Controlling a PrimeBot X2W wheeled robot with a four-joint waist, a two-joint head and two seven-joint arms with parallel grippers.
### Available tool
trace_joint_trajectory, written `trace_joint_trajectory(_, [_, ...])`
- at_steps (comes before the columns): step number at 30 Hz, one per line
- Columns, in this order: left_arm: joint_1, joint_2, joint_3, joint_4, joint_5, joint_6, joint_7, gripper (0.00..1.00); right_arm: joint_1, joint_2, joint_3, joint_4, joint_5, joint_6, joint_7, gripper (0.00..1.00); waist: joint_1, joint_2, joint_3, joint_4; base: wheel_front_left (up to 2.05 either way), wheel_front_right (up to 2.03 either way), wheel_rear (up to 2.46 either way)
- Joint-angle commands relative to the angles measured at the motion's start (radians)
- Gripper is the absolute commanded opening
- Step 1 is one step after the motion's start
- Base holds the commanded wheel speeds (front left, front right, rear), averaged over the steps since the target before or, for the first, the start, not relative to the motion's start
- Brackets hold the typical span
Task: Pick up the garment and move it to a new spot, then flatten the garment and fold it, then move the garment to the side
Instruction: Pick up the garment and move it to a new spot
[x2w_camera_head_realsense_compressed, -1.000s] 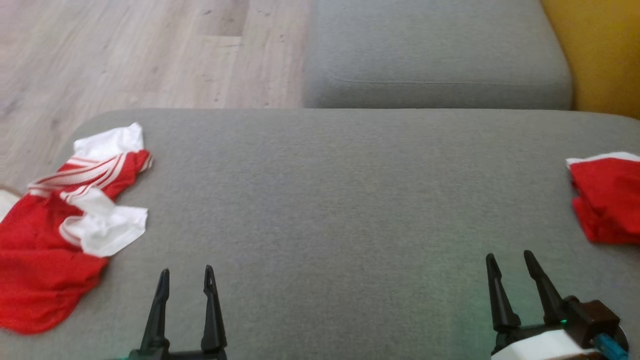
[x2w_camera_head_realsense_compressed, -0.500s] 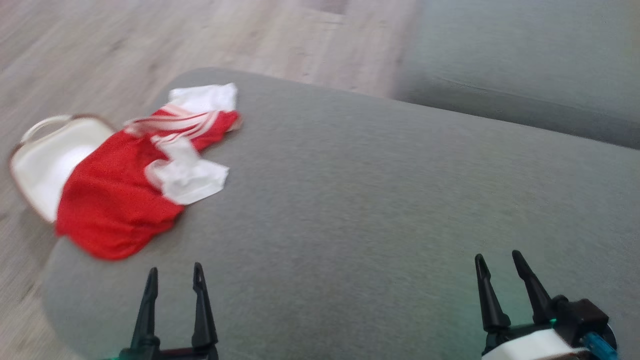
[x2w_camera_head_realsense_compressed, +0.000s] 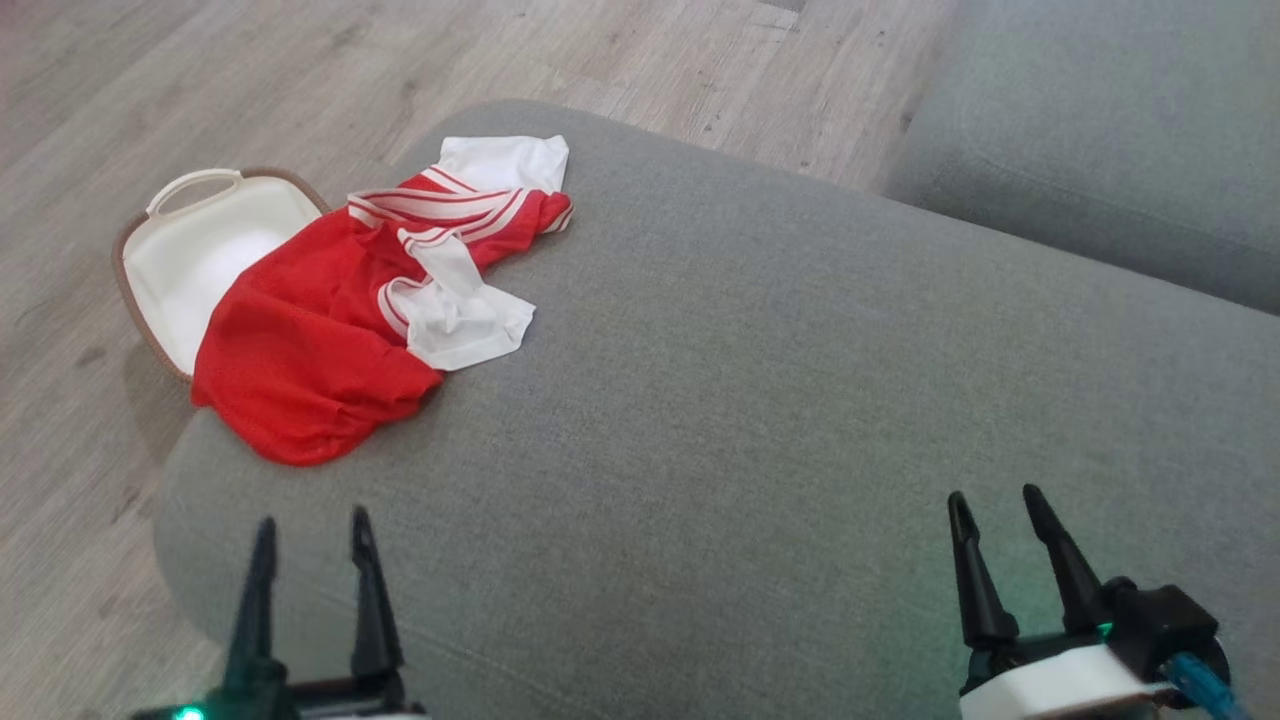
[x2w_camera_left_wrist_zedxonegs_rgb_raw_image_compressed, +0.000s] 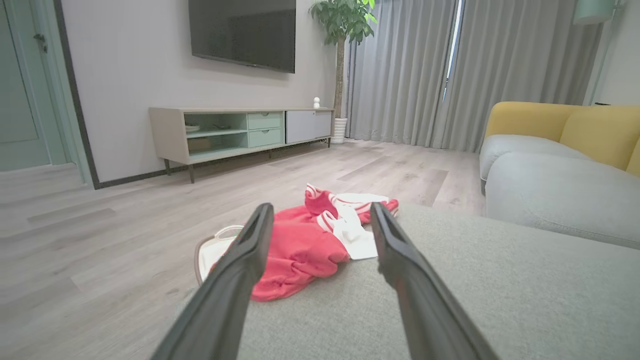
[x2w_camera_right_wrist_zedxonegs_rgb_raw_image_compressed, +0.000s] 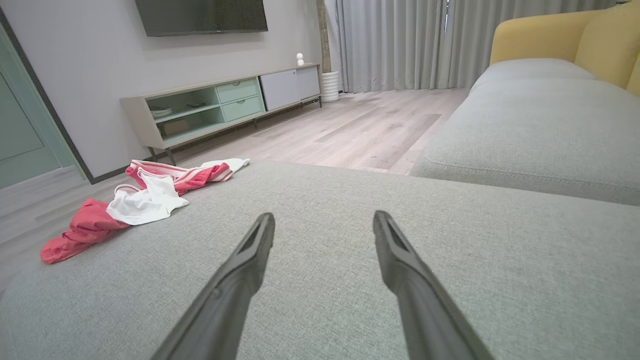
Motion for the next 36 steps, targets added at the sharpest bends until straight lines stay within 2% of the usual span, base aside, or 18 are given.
trace_joint_trajectory(1, [-0.067,-0.003,0.043,-0.042,0.009,-0.004,-0.005,1.0,-0.046,-0.008,0.018,-0.035,-0.009,-0.002,-0.014,1.0,0.0001,0.0,0.011,-0.003,0.0,0.0,0.0])
trace_joint_trajectory(7, [-0.247,0.03,0.136,-0.068,0.02,-0.039,-0.005,1.0,-0.069,-0.061,0.034,-0.065,-0.012,-0.002,-0.014,1.0,0.0001,0.0,0.129,-0.038,0.0,0.0,0.0])
trace_joint_trajectory(11, [-0.399,0.072,0.172,0.017,0.019,-0.075,-0.005,1.0,-0.105,-0.127,0.05,-0.082,-0.016,-0.002,-0.014,1.0,0.0001,0.0,0.218,-0.061,0.0,0.0,0.0])
trace_joint_trajectory(13, [-0.49,0.09,0.185,0.096,0.014,-0.082,-0.002,1.0,-0.124,-0.162,0.057,-0.089,-0.021,-0.002,-0.014,1.0,0.0001,0.0,0.265,-0.071,0.0,0.0,0.0])
trace_joint_trajectory(22, [-0.933,0.163,0.226,0.569,-0.017,-0.055,0.215,1.0,-0.199,-0.298,0.072,-0.129,-0.019,-0.002,-0.014,1.0,0.0001,0.0,0.429,-0.112,0.0,0.0,0.0])
trace_joint_trajectory(29, [-1.113,0.205,0.267,0.902,-0.078,-0.068,0.296,1.0,-0.248,-0.359,0.084,-0.157,-0.011,-0.002,-0.014,1.0,0.0001,0.0,0.518,-0.166,0.0,0.0,0.0])
trace_joint_trajectory(31, [-1.138,0.21,0.278,0.981,-0.098,-0.08,0.318,1.0,-0.254,-0.366,0.082,-0.163,-0.012,-0.002,-0.014,1.0,0.0001,0.0,0.537,-0.176,0.0,0.0,0.0])
trace_joint_trajectory(36, [-1.167,0.198,0.289,1.135,-0.147,-0.149,0.363,1.0,-0.252,-0.375,0.069,-0.172,-0.014,-0.002,-0.014,1.0,0.0001,0.0,0.567,-0.186,0.0,0.0,0.0])
